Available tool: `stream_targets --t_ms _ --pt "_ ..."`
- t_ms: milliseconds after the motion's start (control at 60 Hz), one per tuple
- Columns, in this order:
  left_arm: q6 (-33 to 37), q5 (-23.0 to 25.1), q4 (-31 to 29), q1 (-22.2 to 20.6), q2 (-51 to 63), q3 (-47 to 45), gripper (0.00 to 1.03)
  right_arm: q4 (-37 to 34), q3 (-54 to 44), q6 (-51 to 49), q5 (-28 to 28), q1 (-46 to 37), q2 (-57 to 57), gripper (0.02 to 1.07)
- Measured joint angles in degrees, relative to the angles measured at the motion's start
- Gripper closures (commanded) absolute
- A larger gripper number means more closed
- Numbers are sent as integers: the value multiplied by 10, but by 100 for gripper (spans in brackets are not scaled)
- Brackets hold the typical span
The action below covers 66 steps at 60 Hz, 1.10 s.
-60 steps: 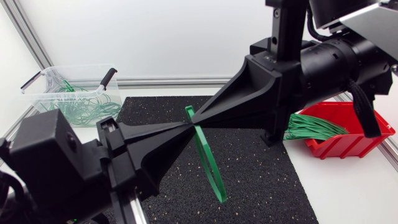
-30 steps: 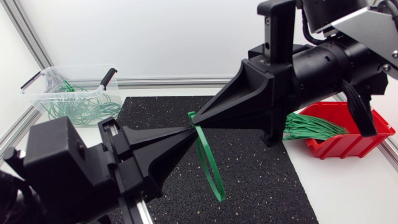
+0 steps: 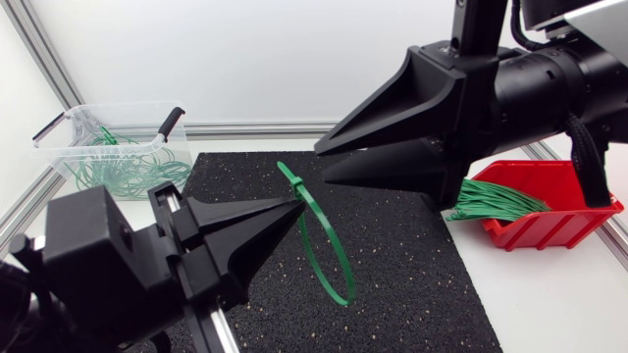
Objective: Take a green cable tie from the red box, thread the tail through the head to close it, then place it in the transparent bin on the left.
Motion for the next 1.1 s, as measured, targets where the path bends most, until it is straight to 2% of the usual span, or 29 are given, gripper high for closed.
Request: stream_targets --t_ms 233,533,750,1100 --pt "40 38 -30 33 -15 -12 100 45 0 -12 -24 -50 17 66" --pt "75 112 -75 77 -26 -12 100 43 23 -102 -100 -62 134 66" --pt "97 153 -81 110 -22 -12 100 41 38 -163 -109 -43 183 66" --pt "109 223 -97 172 -7 9 100 40 45 -197 -111 -2 214 66"
